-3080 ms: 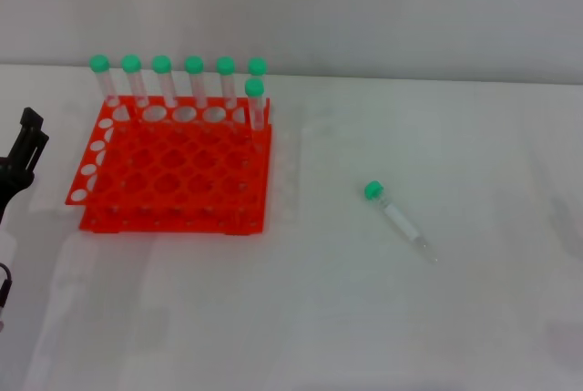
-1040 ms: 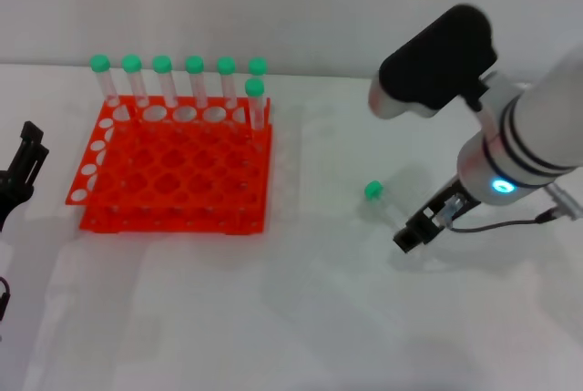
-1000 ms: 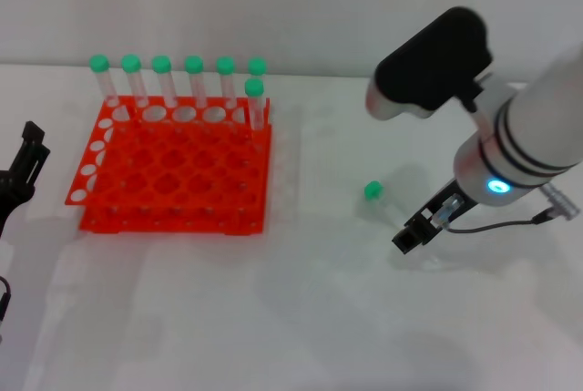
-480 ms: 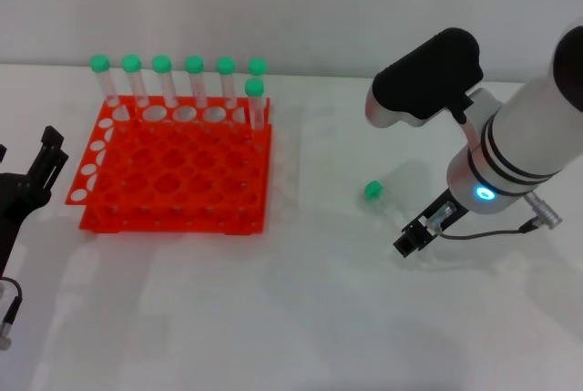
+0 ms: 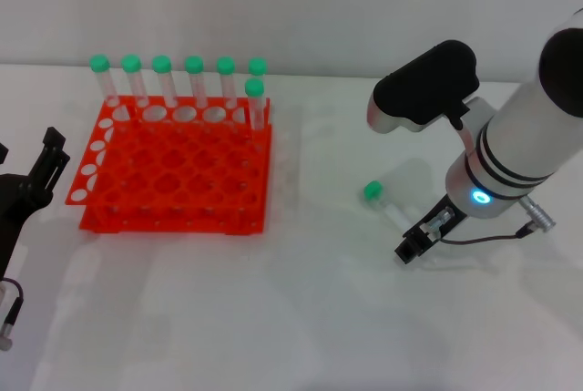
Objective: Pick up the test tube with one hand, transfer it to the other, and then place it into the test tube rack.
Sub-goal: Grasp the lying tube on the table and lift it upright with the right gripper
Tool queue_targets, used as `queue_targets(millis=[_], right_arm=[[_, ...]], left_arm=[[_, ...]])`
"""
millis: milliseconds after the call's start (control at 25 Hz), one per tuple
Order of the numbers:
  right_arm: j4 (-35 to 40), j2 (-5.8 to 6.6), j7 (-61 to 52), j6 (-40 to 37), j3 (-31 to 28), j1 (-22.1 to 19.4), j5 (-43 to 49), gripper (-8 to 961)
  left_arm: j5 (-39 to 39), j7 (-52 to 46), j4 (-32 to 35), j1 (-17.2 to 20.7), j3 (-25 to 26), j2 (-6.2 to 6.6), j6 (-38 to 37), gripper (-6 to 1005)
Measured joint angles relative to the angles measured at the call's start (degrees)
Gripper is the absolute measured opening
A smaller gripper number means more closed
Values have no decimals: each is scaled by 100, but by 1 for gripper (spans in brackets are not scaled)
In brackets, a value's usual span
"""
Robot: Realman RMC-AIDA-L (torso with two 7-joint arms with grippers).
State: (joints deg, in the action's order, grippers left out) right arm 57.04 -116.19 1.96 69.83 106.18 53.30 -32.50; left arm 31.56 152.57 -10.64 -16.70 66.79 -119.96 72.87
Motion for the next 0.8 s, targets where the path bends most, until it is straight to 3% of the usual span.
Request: queue_targets(millis=[360, 800], right_arm=[[-253, 0, 69, -194, 89, 141, -177, 595], [-522, 0, 87, -313, 192, 232, -201, 367]], left_arm=[[-1, 0, 0, -11, 0, -1, -2, 893], [-1, 0, 0, -58, 0, 6, -1, 893]])
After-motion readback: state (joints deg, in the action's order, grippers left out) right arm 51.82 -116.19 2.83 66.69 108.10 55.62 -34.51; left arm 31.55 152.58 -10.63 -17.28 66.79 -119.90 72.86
